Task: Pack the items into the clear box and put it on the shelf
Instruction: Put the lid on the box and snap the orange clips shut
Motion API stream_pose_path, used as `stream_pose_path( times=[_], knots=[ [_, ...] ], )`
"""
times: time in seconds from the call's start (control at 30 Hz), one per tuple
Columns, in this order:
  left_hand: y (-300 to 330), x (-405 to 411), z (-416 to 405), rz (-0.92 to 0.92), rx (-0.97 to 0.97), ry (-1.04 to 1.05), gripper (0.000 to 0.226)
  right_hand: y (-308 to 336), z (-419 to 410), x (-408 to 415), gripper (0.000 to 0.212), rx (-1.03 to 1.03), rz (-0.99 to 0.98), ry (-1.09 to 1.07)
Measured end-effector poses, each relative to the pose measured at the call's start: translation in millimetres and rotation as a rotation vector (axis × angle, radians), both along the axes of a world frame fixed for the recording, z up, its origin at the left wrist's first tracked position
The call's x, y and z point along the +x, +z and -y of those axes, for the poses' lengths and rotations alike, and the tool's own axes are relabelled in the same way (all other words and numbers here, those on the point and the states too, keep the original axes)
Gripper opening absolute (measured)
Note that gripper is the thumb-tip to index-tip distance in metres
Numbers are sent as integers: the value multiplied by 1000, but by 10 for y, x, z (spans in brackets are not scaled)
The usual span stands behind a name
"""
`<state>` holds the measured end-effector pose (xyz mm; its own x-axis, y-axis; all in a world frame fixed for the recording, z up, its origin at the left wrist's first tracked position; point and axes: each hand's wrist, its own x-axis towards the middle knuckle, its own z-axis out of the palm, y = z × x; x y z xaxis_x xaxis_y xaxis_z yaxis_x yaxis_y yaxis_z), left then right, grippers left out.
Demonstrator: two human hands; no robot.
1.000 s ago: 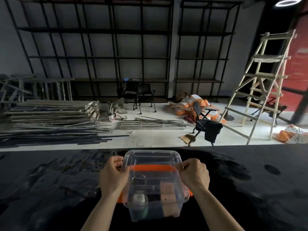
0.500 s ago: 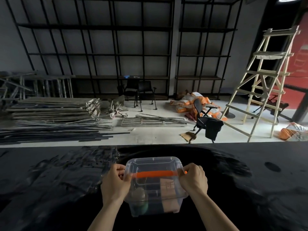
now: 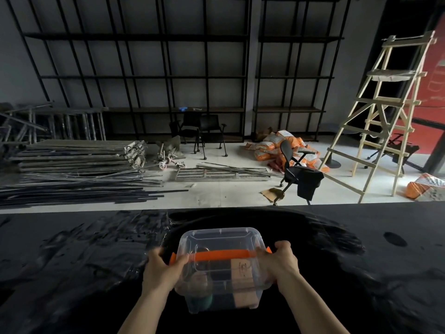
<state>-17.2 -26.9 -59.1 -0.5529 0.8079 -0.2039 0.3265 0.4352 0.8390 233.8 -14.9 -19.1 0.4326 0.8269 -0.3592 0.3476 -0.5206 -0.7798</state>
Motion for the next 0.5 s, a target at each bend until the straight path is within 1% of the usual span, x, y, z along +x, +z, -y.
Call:
stream_pose_path(
  times=[0.03,0.07,0.1,0.13,0.2,0.3,0.37,0.43,0.5],
  knots=[
    [5,-14,-6,89,-45,-1,90,39,16,4,74,-32,-20,-4],
    [5,-25,-8,142,-70,-19,91,57,20,10,72,-55,-28,-1],
    [-8,-36,-22,158,-90,-31,86,63,13,21,65,-70,-32,9],
    [8,-24,-14,139,-99,-33,72,71,11,22,57,-83,-34,16],
    [72,51,15,44,-77,-22,41,73,1,20,42,-73,-6,10],
    [130,105,26,-150,0,-17,29,87,13,10,25,42,84,26],
    [160,137,56,-251,43,-16,31,99,43,-16,19,112,106,48],
    [128,156,81,-325,97,-20,42,82,77,-47,17,144,124,50],
    [90,177,89,-387,139,-27,48,51,88,-75,17,168,197,65]
  ],
)
